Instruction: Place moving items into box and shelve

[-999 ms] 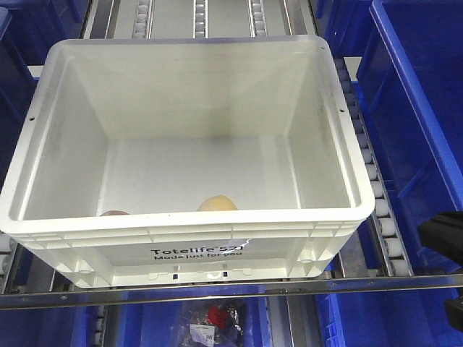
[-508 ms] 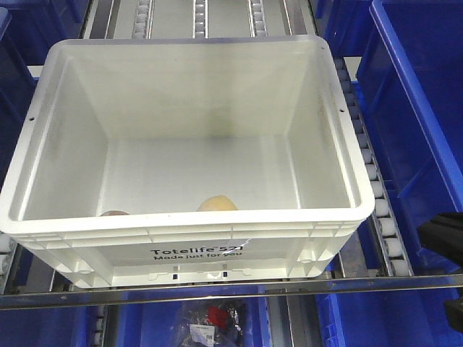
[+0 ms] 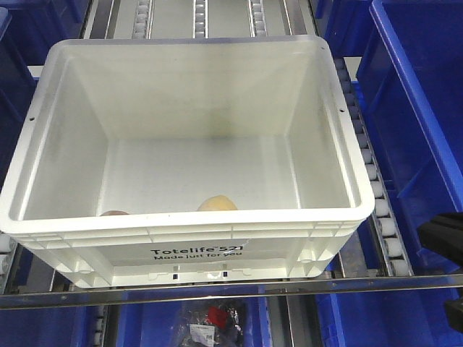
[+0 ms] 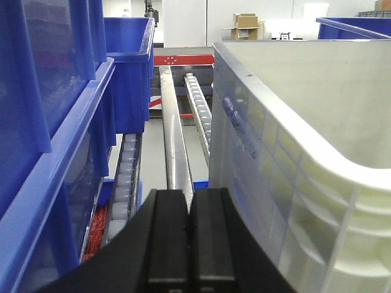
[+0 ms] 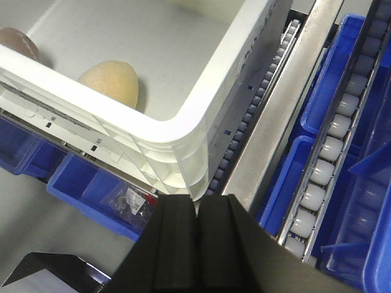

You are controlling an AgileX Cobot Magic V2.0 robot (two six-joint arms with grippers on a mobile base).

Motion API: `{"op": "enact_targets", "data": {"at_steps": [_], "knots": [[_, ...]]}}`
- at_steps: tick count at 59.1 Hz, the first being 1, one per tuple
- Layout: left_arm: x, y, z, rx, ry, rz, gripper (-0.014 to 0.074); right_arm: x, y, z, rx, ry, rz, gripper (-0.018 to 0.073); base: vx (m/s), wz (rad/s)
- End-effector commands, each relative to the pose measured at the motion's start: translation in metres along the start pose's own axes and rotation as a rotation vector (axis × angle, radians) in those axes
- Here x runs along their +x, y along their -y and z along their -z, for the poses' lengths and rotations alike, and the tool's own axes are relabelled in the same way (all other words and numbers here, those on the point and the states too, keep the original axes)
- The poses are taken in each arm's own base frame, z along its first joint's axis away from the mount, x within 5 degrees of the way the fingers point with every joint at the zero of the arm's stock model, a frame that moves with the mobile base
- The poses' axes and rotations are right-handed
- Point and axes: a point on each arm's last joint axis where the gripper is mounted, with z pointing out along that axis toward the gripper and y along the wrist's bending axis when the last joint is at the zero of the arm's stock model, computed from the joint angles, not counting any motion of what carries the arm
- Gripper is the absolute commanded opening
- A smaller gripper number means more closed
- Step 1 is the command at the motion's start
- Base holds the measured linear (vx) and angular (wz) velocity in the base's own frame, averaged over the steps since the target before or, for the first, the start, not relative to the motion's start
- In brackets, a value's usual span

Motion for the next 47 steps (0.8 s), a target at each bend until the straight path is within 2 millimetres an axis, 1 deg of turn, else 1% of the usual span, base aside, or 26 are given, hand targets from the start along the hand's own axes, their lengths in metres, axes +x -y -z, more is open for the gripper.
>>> {"op": "enact_targets", "data": {"at_steps": [1, 16, 27, 47], "knots": [[0.0008, 0.0005, 0.0003, 0.005, 0.075, 0.015, -0.0022, -0.0115, 0.0014, 0.0061, 0.008, 0.088, 0.009, -0.0015, 0.00, 0.00], [0.0008, 0.0001, 0.0003, -0.001, 0.075, 0.015, -0.0022, -0.0115, 0.0015, 0.0061, 0.008, 0.088, 0.009, -0.0015, 0.00, 0.00], [0.0009, -0.0045, 0.0005, -0.083, 0.074, 0.011, -0.0022, -0.0115, 0.0014, 0.0061, 0.007, 0.088, 0.008, -0.0015, 0.00, 0.00], [0.0009, -0.0034, 0.0004, -0.064, 0.073, 0.012, -0.0022, -0.0115, 0.0014, 0.0061, 0.007, 0.088, 0.008, -0.0015, 0.00, 0.00]]}}
